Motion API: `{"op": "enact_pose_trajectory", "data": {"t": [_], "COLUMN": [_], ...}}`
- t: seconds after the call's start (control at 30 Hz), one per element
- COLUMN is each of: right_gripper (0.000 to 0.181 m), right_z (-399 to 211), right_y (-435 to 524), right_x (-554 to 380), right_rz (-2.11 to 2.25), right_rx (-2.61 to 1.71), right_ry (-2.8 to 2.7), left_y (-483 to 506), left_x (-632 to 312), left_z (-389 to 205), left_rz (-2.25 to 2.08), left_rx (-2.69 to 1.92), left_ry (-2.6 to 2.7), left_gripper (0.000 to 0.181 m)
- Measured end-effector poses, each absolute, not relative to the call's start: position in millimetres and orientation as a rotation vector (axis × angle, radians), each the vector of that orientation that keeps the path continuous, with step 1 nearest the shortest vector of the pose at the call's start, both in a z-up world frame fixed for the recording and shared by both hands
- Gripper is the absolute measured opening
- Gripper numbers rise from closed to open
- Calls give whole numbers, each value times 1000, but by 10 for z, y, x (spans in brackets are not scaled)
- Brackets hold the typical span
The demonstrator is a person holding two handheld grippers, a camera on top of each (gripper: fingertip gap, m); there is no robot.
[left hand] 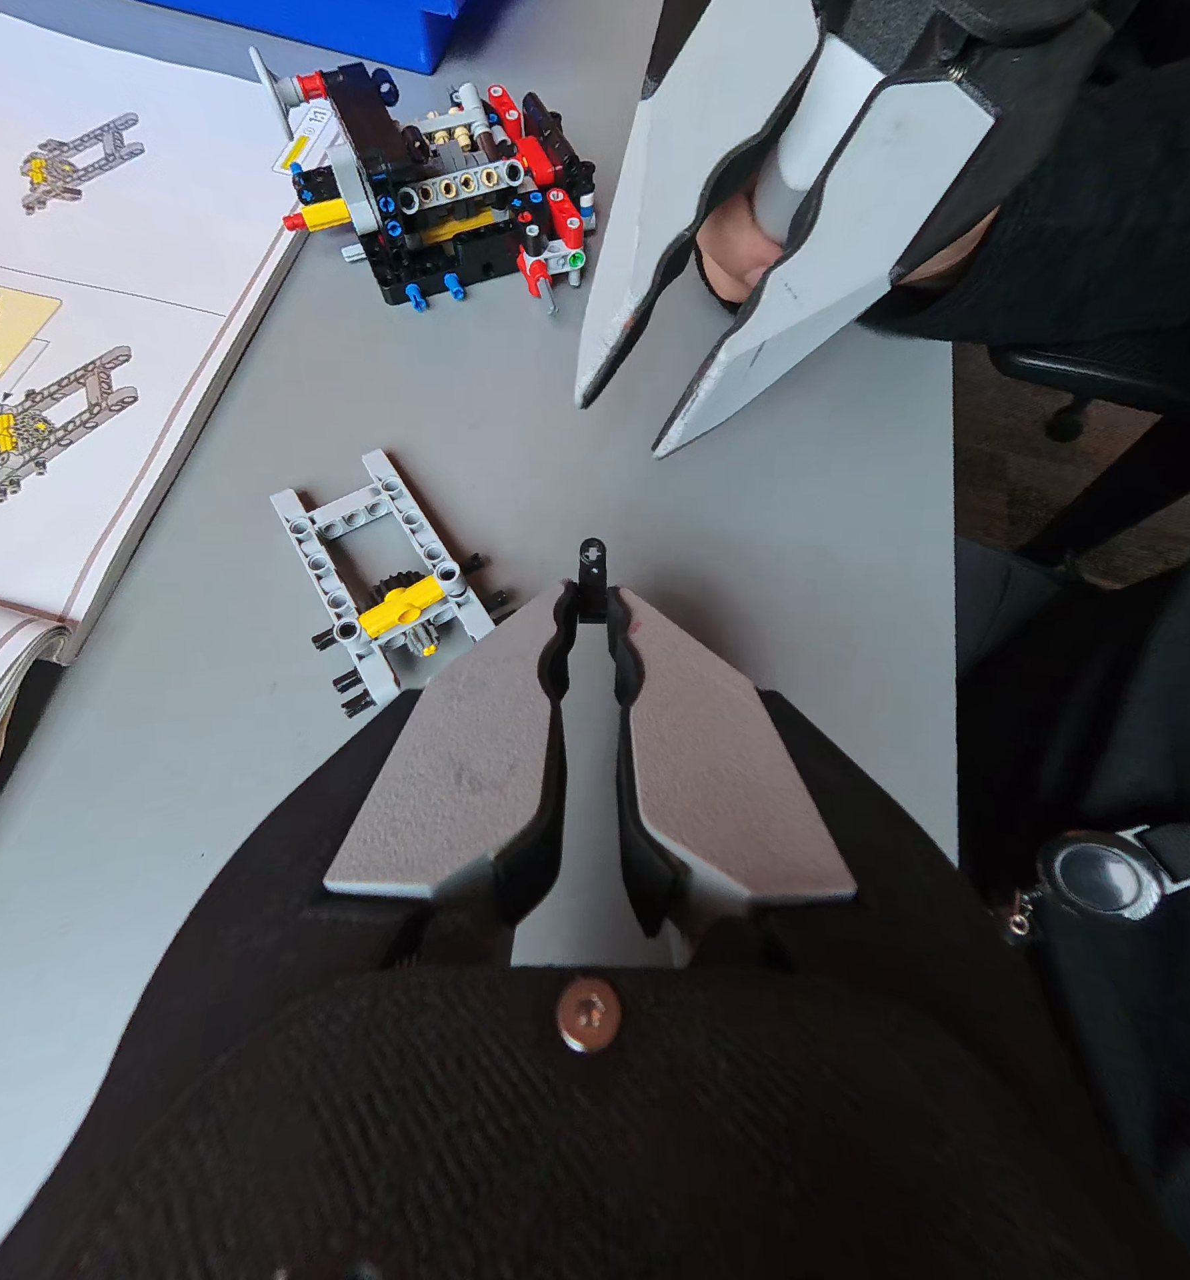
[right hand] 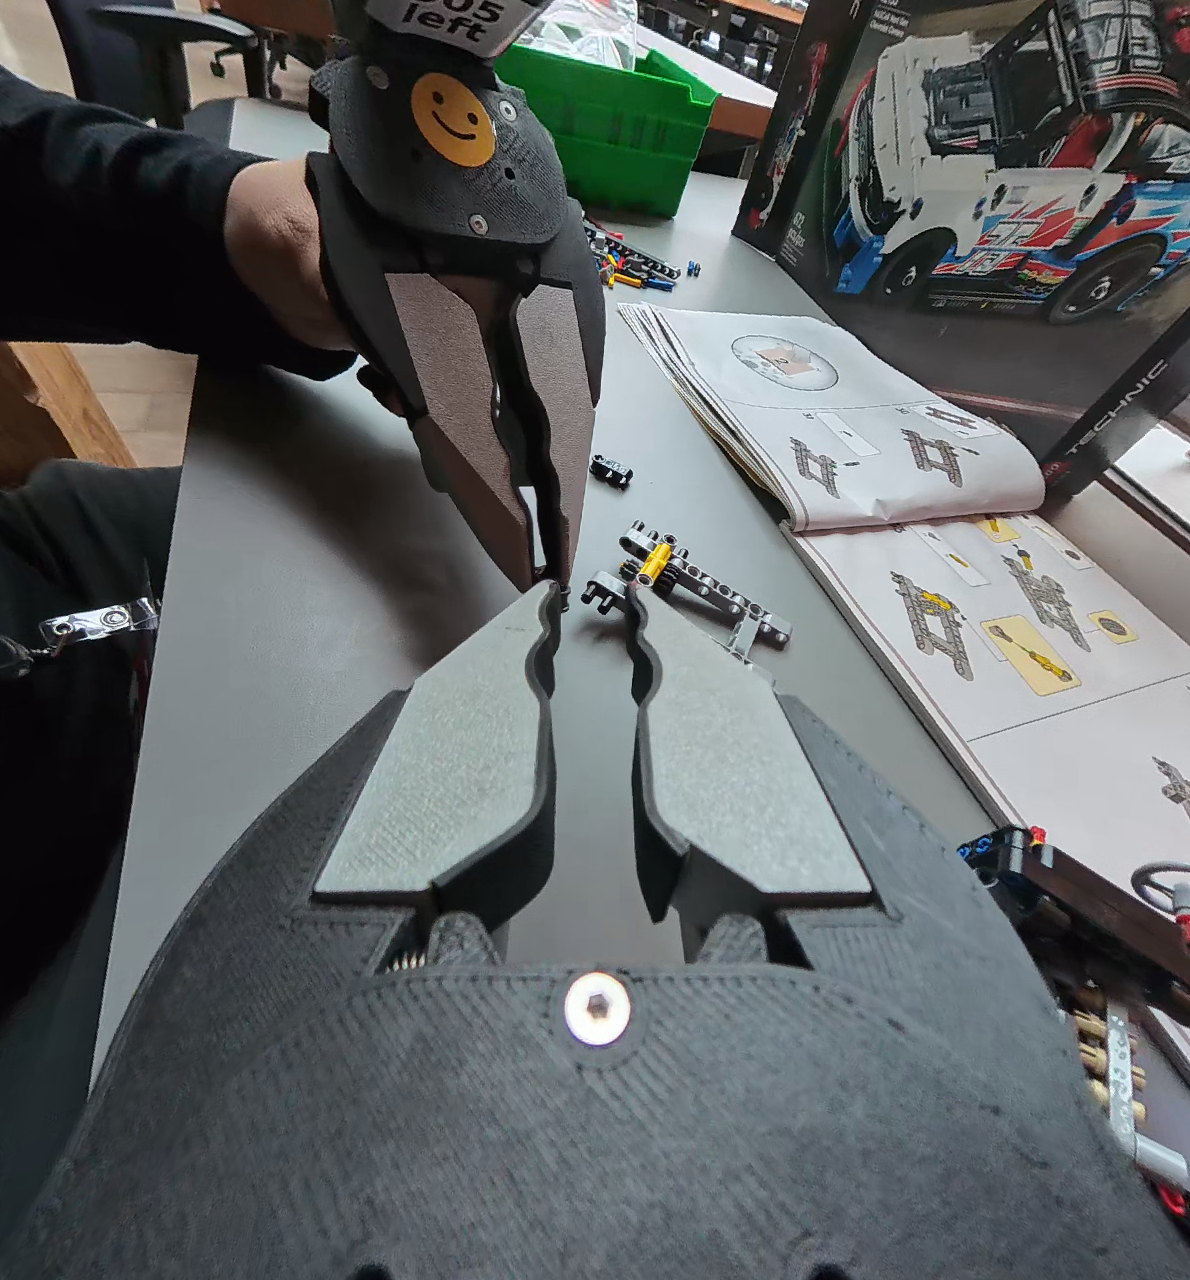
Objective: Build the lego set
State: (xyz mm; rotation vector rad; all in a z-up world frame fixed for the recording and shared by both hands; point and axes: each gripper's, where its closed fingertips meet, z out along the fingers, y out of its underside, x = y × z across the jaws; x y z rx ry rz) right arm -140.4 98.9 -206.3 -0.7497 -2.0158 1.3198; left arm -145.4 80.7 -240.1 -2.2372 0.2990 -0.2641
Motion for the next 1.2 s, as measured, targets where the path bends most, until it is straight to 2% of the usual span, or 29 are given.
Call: {"op": "enact_pose_trajectory", "data": {"t": [0.5, 0.77, 1.2], "right_gripper": [15, 4, 3], "right_z": [-2078, -2010, -2001], "right_y": [862, 781, 780], "right_x": [-1327, -1252, -1251], "right_rz": [1380, 1478, 1509], "right_rx": [-701, -660, -689], "right_ry": [-2077, -2081, -2085], "left_y": [819, 830, 852], "left_x": [-1307, -1184, -1172], "left_z": [-2157, -2060, -2145], "left_rz": [-277, -337, -363], "left_rx": [-2084, -2001, -2010], "left_ry": [389, 416, 395], "left_gripper": [5, 5, 6]}}
